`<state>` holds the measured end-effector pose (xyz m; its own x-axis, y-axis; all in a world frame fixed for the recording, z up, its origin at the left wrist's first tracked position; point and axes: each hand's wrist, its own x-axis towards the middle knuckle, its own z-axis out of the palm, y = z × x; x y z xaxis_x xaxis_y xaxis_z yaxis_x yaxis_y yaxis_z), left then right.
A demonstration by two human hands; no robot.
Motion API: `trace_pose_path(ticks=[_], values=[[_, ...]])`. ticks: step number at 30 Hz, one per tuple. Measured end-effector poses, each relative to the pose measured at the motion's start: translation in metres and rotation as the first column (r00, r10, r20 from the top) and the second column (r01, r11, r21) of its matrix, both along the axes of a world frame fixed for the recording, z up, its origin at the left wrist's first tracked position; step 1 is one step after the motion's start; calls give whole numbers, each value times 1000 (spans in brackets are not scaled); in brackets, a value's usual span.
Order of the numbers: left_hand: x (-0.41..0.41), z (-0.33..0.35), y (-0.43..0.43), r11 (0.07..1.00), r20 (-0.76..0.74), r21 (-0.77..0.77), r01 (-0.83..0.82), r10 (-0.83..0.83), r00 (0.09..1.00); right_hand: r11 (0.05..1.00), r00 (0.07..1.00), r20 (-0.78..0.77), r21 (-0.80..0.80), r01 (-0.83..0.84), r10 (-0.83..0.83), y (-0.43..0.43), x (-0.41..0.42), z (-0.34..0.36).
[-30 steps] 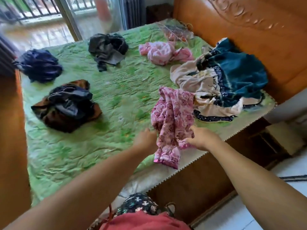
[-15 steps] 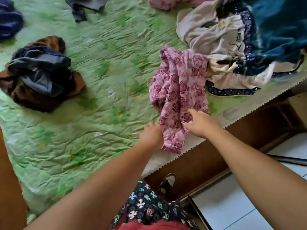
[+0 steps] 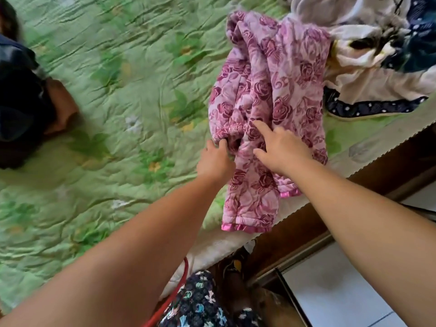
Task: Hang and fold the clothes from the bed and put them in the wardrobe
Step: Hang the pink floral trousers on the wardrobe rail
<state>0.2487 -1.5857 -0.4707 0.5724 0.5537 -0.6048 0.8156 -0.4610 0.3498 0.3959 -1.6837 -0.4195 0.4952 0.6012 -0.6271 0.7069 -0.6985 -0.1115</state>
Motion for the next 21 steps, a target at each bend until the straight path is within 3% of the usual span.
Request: trace_pose_path(ticks=[5, 10, 15, 21], values=[[17, -33, -1, 995, 55, 22, -102, 101, 993, 999, 995, 92, -23, -32, 34, 24, 0, -33], [29, -50, 0, 972, 121, -15, -234, 234, 965, 994, 993, 115, -93, 49, -38, 35, 0, -59], [37, -50, -1, 912, 288, -172, -371, 407, 867, 988, 987, 128, -109, 107, -93, 33, 0, -60], [38, -9, 5, 958, 543, -101, -270, 280, 792, 961, 963, 57, -66, 269, -265, 25, 5, -22]])
